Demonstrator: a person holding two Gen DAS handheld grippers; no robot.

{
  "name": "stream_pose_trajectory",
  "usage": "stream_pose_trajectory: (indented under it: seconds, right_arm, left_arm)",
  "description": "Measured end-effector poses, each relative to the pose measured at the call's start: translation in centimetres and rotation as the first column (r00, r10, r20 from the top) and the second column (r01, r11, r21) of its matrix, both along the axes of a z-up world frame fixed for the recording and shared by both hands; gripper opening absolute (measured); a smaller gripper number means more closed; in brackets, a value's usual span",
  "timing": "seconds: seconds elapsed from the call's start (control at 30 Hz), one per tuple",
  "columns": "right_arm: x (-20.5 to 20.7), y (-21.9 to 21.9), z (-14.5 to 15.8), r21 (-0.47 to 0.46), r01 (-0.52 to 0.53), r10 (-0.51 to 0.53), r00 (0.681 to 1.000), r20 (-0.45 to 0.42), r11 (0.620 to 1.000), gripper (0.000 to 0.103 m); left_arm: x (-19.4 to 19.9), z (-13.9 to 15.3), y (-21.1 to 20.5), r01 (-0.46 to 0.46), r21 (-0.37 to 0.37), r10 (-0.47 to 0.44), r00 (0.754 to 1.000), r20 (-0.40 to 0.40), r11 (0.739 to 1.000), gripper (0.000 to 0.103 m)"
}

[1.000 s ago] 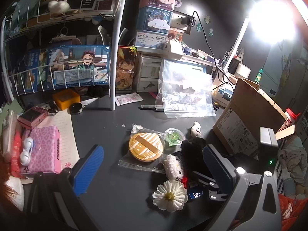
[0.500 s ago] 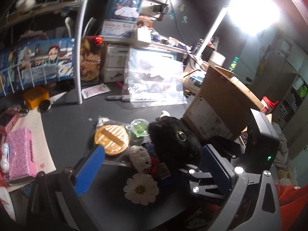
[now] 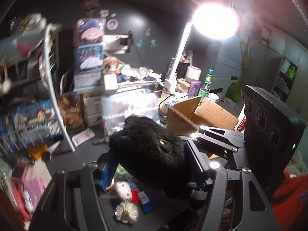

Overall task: Organize objects
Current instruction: 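Carry the black plush over the cardboard box and open both tools, then reach both tools down to the white Hello Kitty plush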

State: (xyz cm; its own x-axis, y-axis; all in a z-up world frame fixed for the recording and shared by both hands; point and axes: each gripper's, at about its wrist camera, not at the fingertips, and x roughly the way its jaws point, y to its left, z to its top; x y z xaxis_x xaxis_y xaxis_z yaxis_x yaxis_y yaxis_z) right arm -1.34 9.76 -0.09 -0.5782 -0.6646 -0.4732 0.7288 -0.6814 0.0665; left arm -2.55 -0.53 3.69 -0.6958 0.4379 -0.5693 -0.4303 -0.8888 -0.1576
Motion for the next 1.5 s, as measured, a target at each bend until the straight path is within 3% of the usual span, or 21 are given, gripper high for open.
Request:
stream_pose_trajectory:
  seconds: [0.23, 0.5, 0.7, 0.73, 0.8, 0.87, 0.93, 1.13, 1.3, 1.4, 1.5]
  right_arm:
    - [-2.4, 6.3, 2.2, 0.049, 0.122, -0.123, 0.992, 0.017, 0.991, 0.057]
    - [-6.1, 13.0, 2.3, 0.087, 0.247, -0.257, 0.956, 0.140, 0.965, 0.057]
    - [-7.6, 14.3, 1.1, 0.161, 0.291, -0.319, 0.930, 0.184, 0.943, 0.058]
    - [-7.4, 14.5, 1.1, 0.168, 0.298, -0.327, 0.928, 0.180, 0.940, 0.059]
    - [-7.1, 14.9, 1.2, 0.172, 0.309, -0.337, 0.926, 0.169, 0.936, 0.067]
    - [-6.9, 14.9, 1.4, 0.173, 0.321, -0.346, 0.927, 0.145, 0.931, 0.077]
    - [-6.8, 14.8, 1.5, 0.175, 0.333, -0.356, 0.926, 0.126, 0.927, 0.081]
    - [-5.6, 13.8, 2.7, 0.139, 0.303, -0.317, 0.944, 0.093, 0.943, 0.081]
    - [-2.1, 10.1, 4.1, 0.083, 0.155, -0.158, 0.987, 0.025, 0.984, 0.081]
    - [0.1, 6.8, 3.9, 0.073, 0.055, -0.056, 0.998, 0.014, 0.996, 0.081]
    - [1.7, 3.5, 2.6, 0.058, -0.042, 0.039, 0.998, 0.042, 0.997, 0.081]
  left_arm:
    - [-4.5, 2.2, 6.5, 0.122, -0.012, -0.121, 0.992, 0.032, 0.993, 0.062]
    - [-10.3, 1.1, 13.6, 0.239, -0.001, -0.236, 0.959, 0.157, 0.971, 0.062]
    - [-12.3, -0.4, 16.3, 0.255, -0.015, -0.245, 0.942, 0.230, 0.967, 0.062]
    - [-12.3, -0.4, 16.4, 0.258, -0.016, -0.248, 0.941, 0.229, 0.966, 0.064]
    - [-12.1, -0.4, 16.6, 0.262, -0.027, -0.251, 0.944, 0.217, 0.965, 0.081]
    - [-11.6, -0.1, 16.3, 0.254, -0.038, -0.243, 0.952, 0.188, 0.966, 0.091]
    - [-11.2, 0.3, 15.7, 0.247, -0.032, -0.238, 0.956, 0.174, 0.969, 0.093]
    - [-9.4, 2.1, 11.3, 0.165, 0.018, -0.166, 0.979, 0.115, 0.986, 0.093]
    - [-6.5, 3.4, 5.9, 0.058, 0.009, -0.058, 0.997, 0.041, 0.998, 0.094]
    - [-4.9, 3.2, 2.3, -0.027, 0.002, 0.027, 1.000, 0.006, 1.000, 0.102]
    - [-3.4, 1.7, -1.0, -0.115, -0.012, 0.115, 0.993, -0.009, 0.993, 0.102]
